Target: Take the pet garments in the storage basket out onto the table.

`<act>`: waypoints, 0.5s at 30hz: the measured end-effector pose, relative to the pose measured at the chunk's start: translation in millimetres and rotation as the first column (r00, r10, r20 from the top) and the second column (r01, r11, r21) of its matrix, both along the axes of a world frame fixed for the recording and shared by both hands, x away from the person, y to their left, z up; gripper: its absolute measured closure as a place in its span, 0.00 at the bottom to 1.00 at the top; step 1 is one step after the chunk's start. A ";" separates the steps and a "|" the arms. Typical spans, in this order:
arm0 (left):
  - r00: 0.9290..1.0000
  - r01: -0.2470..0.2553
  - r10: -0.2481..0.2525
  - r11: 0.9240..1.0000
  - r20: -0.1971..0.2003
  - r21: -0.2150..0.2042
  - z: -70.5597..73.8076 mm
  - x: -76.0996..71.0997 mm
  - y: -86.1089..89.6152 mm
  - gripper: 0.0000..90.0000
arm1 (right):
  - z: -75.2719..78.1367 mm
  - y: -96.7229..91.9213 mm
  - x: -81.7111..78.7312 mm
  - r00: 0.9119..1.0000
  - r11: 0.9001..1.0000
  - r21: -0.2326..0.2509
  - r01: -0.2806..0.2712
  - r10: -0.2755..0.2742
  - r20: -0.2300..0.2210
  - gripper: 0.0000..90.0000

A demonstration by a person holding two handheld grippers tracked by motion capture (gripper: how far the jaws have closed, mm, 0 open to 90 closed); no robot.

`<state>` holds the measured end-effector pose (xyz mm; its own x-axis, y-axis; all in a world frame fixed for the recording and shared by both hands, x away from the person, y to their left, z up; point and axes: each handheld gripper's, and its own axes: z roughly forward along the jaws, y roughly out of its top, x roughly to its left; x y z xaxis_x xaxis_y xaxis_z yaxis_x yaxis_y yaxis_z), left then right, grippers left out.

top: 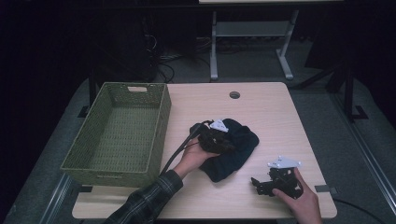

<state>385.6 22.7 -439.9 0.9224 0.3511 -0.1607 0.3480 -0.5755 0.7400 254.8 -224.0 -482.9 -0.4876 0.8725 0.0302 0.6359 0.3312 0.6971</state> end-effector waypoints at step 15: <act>0.998 -0.047 0.048 0.998 0.044 -0.029 21.2 -1.6 22.6 0.32 | 0.0 -0.2 -0.1 1.000 1.000 0.000 -0.002 0.002 0.000 0.00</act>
<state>384.0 45.3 -418.7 0.9113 0.3908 -0.1301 0.3407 -0.5377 0.7712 254.8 -224.2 -482.9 -0.4890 0.8718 0.0300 0.6351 0.3322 0.6974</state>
